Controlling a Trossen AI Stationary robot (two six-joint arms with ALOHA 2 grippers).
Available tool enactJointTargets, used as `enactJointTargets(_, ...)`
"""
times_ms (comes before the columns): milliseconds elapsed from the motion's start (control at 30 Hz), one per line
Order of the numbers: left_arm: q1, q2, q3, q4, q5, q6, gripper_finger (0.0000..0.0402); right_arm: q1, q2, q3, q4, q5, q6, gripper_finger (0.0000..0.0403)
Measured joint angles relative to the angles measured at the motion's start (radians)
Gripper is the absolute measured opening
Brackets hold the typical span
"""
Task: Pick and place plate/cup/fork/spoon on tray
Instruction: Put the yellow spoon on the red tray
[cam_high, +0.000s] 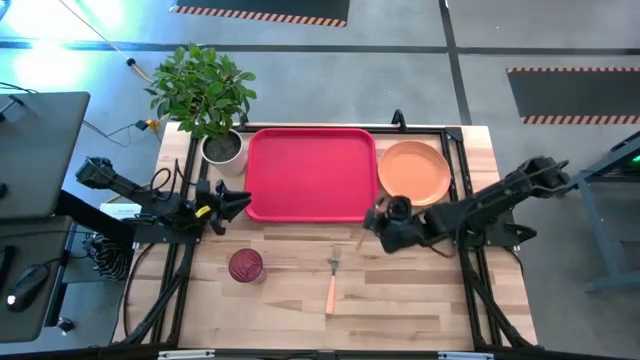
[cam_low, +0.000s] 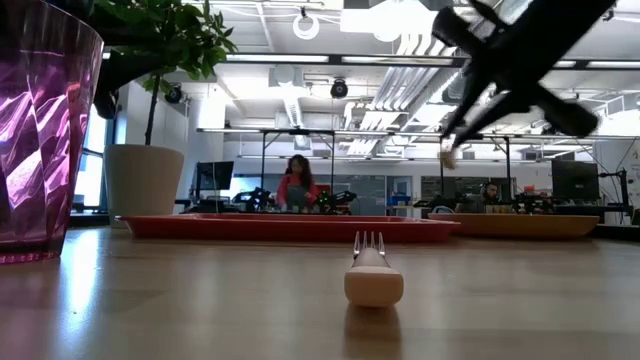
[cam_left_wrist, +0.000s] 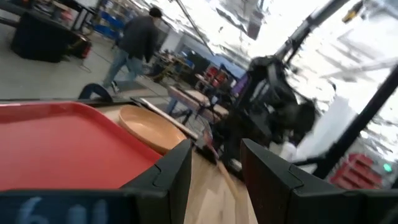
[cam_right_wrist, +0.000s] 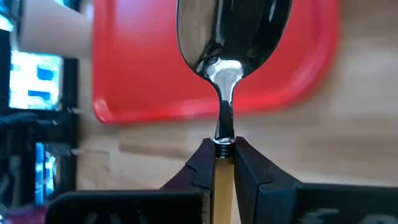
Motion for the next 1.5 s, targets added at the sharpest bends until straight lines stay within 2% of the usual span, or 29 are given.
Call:
enactJointTargets(233, 0.000, 0.000, 0.000, -0.024, 0.056, 0.001, 0.0129, -0.186, 0.000, 0.000, 0.214, -0.026, -0.269, 0.0012)
enactJointTargets(433, 0.000, 0.000, 0.000, -0.028, 0.056, 0.002, 0.0129, -0.343, 0.000, 0.000, 0.380, -0.126, -0.481, 0.0012)
enactJointTargets(633, 0.000, 0.000, 0.000, -0.027, 0.056, 0.003, 0.0129, -0.483, 0.001, 0.006, 0.415, -0.238, -0.610, 0.0012)
enactJointTargets(800, 0.000, 0.000, 0.000, -0.027, 0.056, 0.001, 0.0129, -0.575, 0.002, 0.119, 0.330, -0.253, -0.763, 0.0012)
enactJointTargets(900, 0.000, 0.000, 0.000, -0.028, 0.056, 0.015, 0.0129, -0.629, 0.007, 0.233, 0.159, -0.262, -0.832, 0.0012)
enactJointTargets(1133, 0.000, 0.000, 0.000, -0.042, 0.020, 0.018, 0.0129, -0.721, 0.087, 0.444, -0.213, -0.319, -0.858, 0.0012)
enactJointTargets(1267, 0.000, 0.000, 0.000, -0.043, 0.016, 0.018, 0.0129, -0.748, 0.148, 0.479, -0.311, -0.380, -0.839, 0.0012)
enactJointTargets(1500, 0.000, 0.000, 0.000, -0.048, 0.014, 0.018, 0.0129, -0.759, 0.271, 0.481, -0.377, -0.475, -0.804, 0.0012)
